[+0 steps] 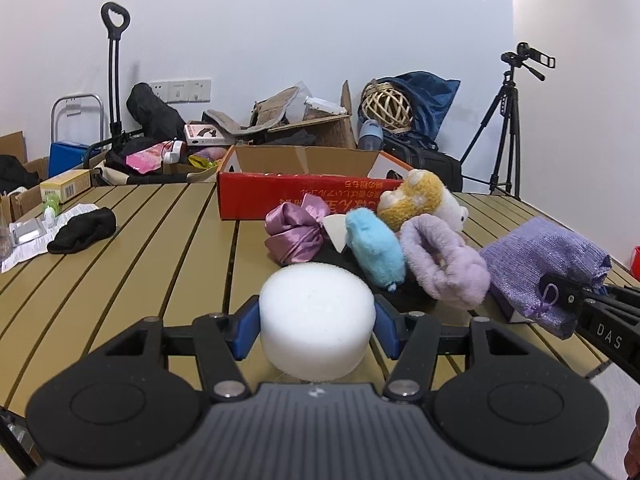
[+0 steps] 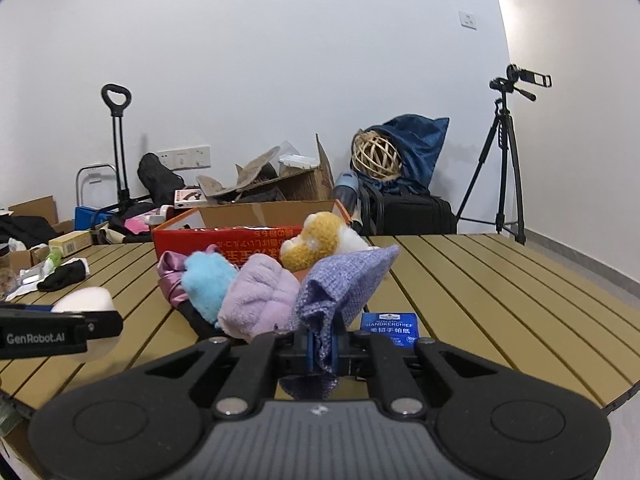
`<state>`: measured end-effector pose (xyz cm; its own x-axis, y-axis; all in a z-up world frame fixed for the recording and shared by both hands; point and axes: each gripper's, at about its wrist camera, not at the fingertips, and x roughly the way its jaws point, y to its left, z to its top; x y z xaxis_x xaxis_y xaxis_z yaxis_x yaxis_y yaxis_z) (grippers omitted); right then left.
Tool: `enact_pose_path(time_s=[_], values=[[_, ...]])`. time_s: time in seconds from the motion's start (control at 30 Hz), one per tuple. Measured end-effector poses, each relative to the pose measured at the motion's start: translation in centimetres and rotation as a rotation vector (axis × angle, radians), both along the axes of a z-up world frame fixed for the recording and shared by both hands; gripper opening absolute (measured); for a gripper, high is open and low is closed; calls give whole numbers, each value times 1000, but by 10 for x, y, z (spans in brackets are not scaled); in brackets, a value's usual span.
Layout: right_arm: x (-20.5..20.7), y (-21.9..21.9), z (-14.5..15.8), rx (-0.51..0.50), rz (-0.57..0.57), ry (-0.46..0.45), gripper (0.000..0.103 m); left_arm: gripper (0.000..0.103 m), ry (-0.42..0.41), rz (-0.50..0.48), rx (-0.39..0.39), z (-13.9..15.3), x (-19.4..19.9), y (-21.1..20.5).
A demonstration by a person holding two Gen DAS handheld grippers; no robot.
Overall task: Collect trash
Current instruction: 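Carry the foam and the bag down to the black bin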
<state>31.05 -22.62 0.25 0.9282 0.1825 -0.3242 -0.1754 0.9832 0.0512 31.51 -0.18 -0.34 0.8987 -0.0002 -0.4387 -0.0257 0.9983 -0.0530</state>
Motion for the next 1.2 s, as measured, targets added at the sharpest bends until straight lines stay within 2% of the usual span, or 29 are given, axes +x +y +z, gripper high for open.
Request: enact_pose_path(time_s=[0.37,0.63,0.97,1.2], values=[[-45,-20,11,-27,28,-50,7,59,-9,-80,-23,13,-27,-16],[-76,-34,9,-30,29,-39,7,59,13,-157,0,13,-54,-41],[-129,-43,1,3,45,-23,7,59,46,-172,28,-4,-99,-41],[-165,-31,-9,-52,90,14,7,58,75,-162,13,-15,-128,-29]])
